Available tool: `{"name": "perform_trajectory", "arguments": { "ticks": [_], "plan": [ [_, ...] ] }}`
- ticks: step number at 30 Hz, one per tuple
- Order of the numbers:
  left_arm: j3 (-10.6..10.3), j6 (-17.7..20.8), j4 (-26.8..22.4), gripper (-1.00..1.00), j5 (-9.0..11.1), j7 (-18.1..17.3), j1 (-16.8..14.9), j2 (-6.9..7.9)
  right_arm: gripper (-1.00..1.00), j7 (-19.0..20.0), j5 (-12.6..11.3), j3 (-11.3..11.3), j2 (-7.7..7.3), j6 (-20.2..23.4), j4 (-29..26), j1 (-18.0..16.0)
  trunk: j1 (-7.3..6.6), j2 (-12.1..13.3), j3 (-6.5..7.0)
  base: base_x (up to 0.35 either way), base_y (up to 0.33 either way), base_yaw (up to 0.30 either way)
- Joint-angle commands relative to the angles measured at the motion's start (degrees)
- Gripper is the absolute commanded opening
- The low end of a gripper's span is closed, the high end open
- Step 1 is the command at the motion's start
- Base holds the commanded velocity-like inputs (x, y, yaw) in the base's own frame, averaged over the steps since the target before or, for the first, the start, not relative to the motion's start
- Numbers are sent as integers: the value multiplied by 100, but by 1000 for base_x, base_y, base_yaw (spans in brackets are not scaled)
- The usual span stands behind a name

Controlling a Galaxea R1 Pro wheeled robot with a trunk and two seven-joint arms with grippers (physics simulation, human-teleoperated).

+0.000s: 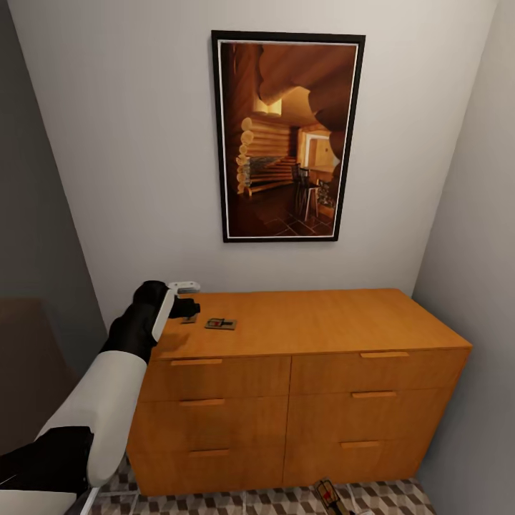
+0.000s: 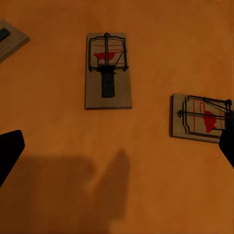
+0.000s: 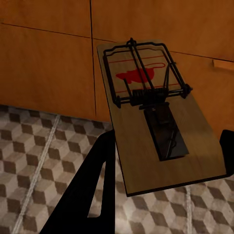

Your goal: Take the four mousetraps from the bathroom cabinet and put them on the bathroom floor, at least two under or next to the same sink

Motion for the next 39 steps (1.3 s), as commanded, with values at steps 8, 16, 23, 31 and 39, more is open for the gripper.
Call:
{"name": "perform_trajectory", "arguments": {
  "ticks": [8, 16, 23, 31, 39],
  "plan": [
    [277, 8, -3, 100, 39, -16, 0, 0, -100, -11, -4, 0, 0, 0, 0, 0, 0, 0, 0, 0, 0, 0],
    [314, 0, 2, 100, 37, -17, 0, 0, -100, -11, -4, 0, 0, 0, 0, 0, 0, 0, -7, 0, 0, 0],
    [316, -1, 4, 100, 26, -14, 0, 0, -100, -11, -4, 0, 0, 0, 0, 0, 0, 0, -43, 0, 0, 0],
    [311, -8, 20, 100, 22, -14, 0, -2, -100, -7, -4, 0, 0, 0, 0, 0, 0, 0, -105, 0, 0, 0],
    [284, -18, -27, 100, 13, -33, 30, -8, -100, -2, -4, 0, 0, 0, 0, 0, 0, 0, -168, 0, 0, 0]
  ]
}}
